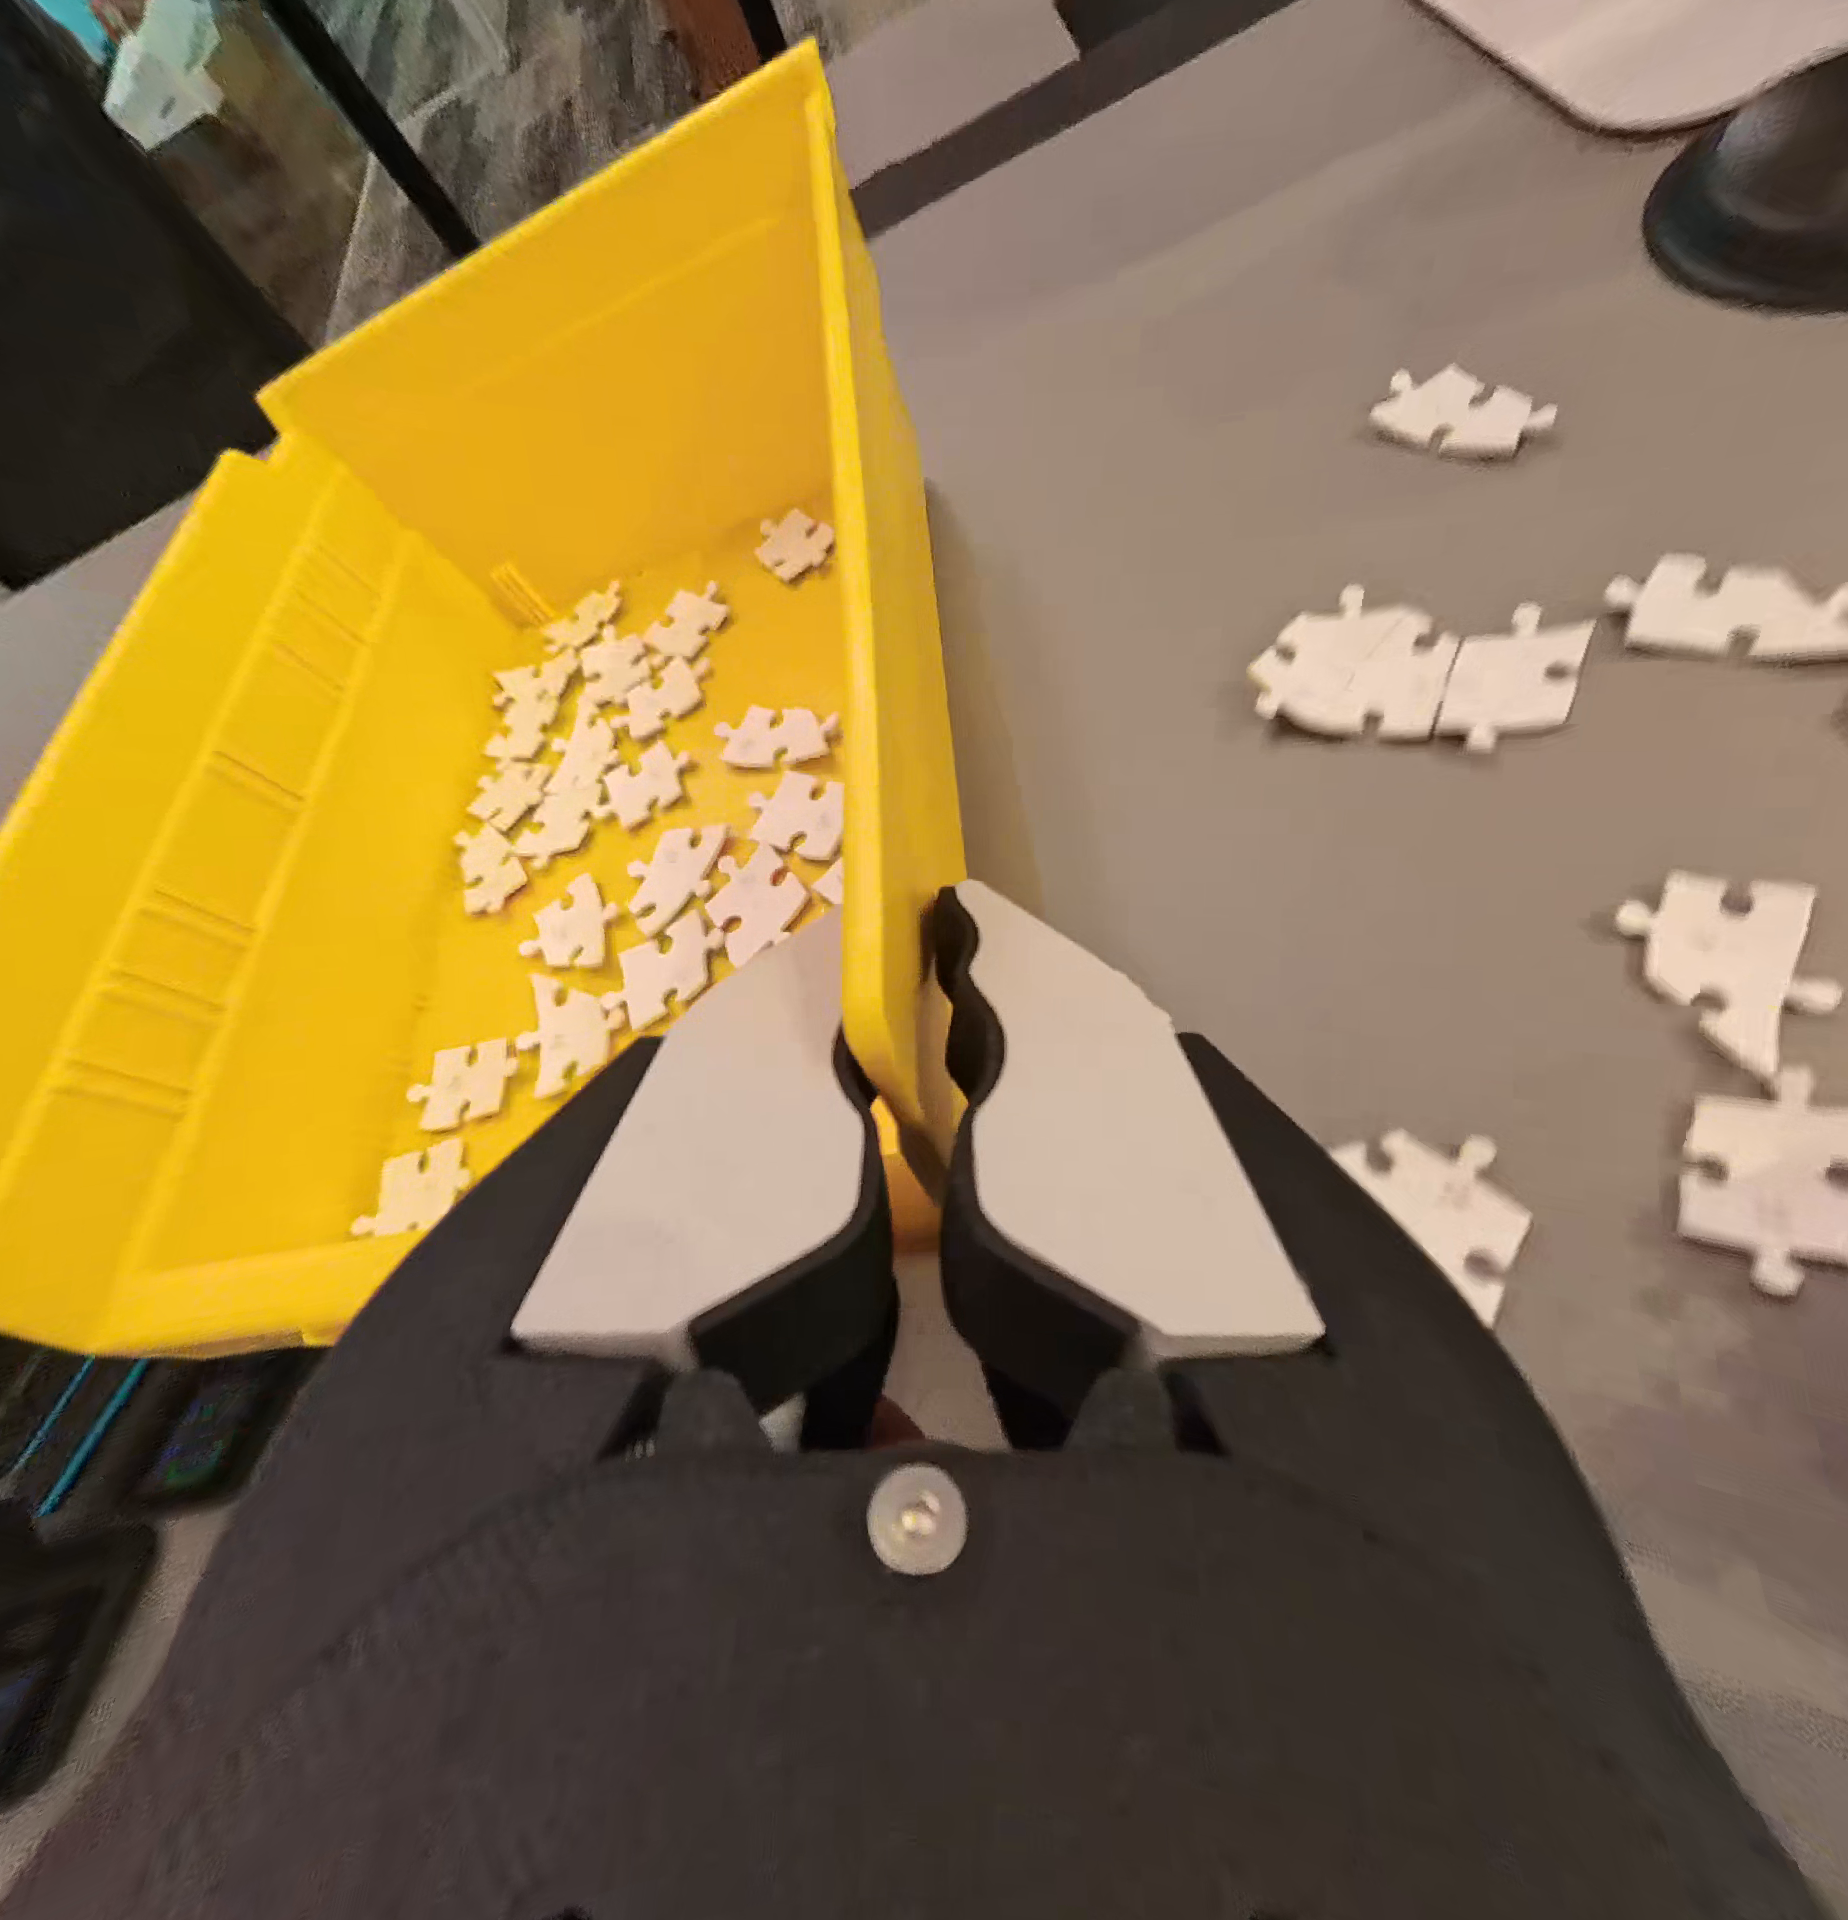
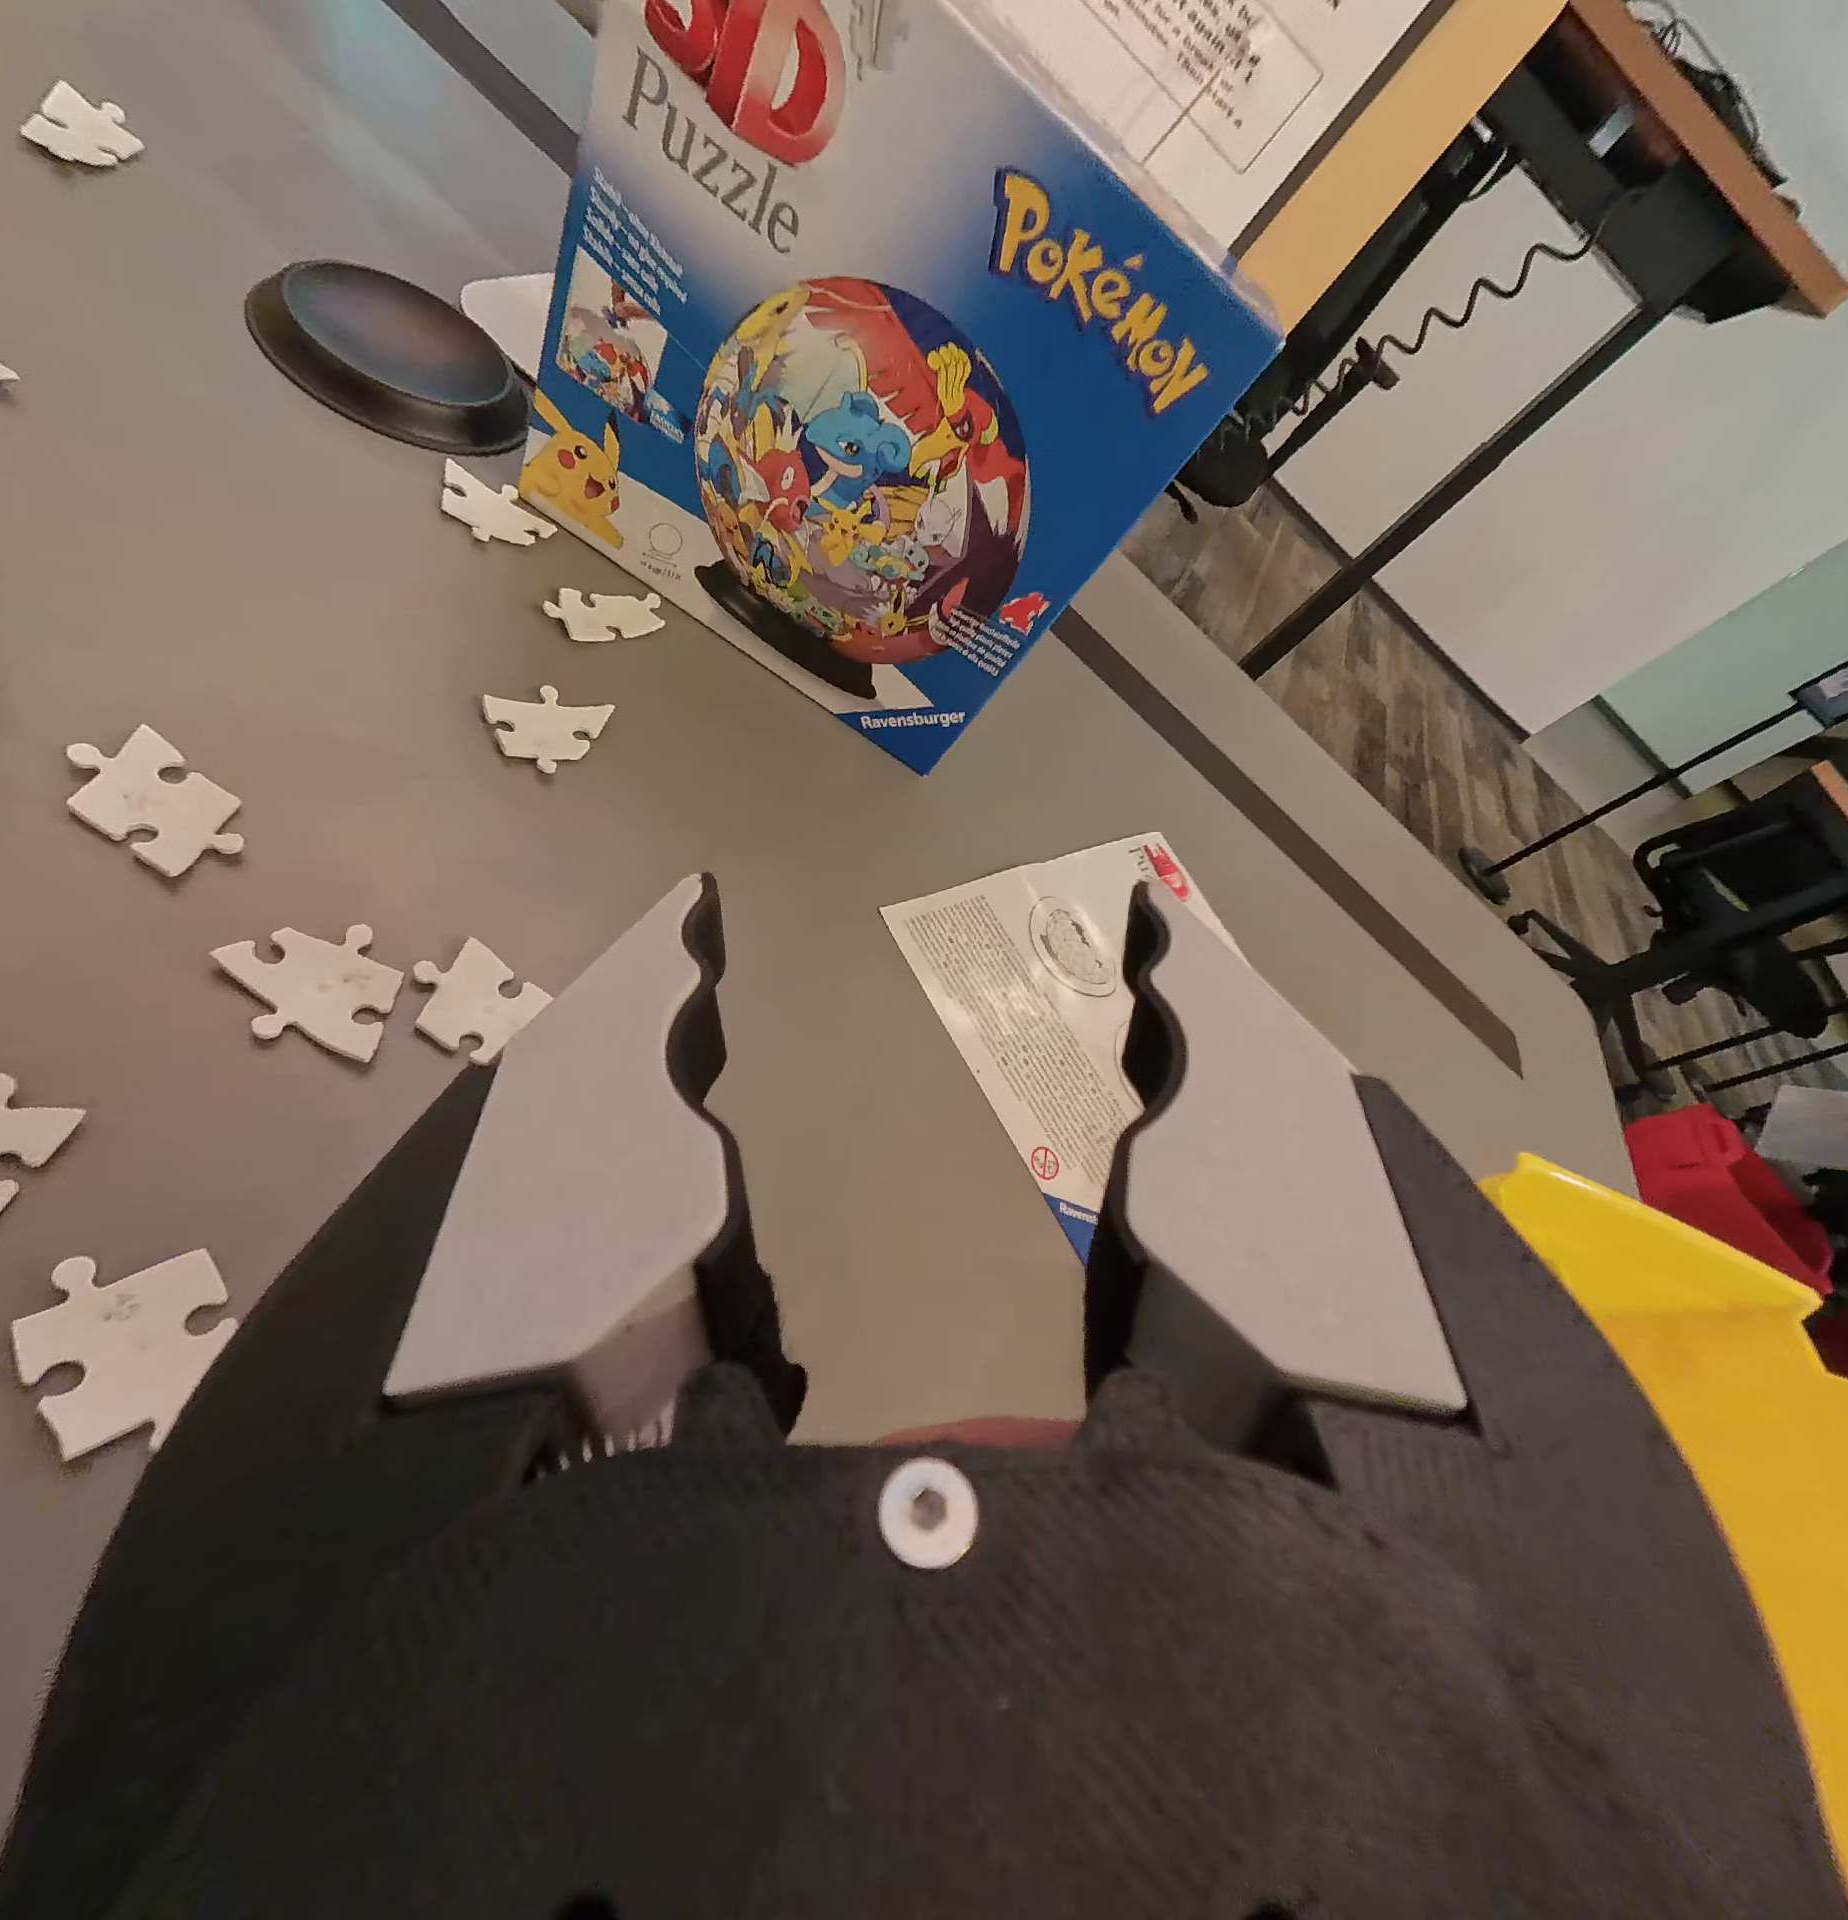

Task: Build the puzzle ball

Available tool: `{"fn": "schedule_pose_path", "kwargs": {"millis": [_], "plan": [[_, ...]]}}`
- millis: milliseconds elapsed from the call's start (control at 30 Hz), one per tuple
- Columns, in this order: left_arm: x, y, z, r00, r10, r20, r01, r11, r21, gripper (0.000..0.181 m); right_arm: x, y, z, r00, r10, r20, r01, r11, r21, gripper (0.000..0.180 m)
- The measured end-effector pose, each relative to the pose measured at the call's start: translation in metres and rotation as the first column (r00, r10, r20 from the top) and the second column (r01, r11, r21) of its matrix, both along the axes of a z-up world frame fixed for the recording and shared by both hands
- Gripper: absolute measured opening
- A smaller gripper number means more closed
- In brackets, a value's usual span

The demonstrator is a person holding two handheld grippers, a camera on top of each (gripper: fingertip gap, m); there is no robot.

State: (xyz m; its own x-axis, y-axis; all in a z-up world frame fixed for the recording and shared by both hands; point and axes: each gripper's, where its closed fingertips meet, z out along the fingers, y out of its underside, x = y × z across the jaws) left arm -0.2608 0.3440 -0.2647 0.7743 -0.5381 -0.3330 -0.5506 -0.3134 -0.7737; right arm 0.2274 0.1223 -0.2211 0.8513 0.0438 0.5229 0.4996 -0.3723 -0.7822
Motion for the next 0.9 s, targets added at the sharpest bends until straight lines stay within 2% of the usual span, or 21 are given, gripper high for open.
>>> {"fn": "schedule_pose_path", "kwargs": {"millis": [133,300,400,500,733,833,900], "plan": [[0.022,0.025,0.023,0.997,-0.009,0.077,0.008,1.0,0.006,0.006,0.012,0.011,-0.011,0.999,-0.021,-0.032,0.02,1.0,-0.024,0.077],[0.041,0.061,0.076,0.994,-0.014,0.107,0.001,0.992,0.124,0.006,0.03,0.023,0.006,0.997,-0.063,-0.037,0.064,0.998,0.021,0.076],[0.05,0.078,0.097,0.993,-0.004,0.119,-0.013,0.99,0.139,0.005,0.036,0.033,0.01,0.997,-0.075,-0.034,0.076,0.997,0.029,0.076],[0.063,0.091,0.084,0.996,0.006,0.09,-0.017,0.992,0.128,0.005,0.038,0.04,0.014,0.997,-0.079,-0.022,0.079,0.996,0.034,0.075],[0.086,0.101,0.013,0.995,0.04,0.086,-0.039,0.999,-0.014,0.006,0.046,0.038,0.017,0.994,-0.101,-0.034,0.102,0.994,0.032,0.075],[0.096,0.098,-0.001,1.0,0.029,0.001,-0.029,1.0,0.01,0.006,0.049,0.034,0.013,0.993,-0.103,-0.054,0.104,0.995,0.012,0.075],[0.102,0.095,-0.008,0.999,0.033,0.027,-0.032,0.999,-0.011,0.005,0.049,0.032,0.01,0.992,-0.101,-0.072,0.101,0.995,-0.005,0.075]]}}
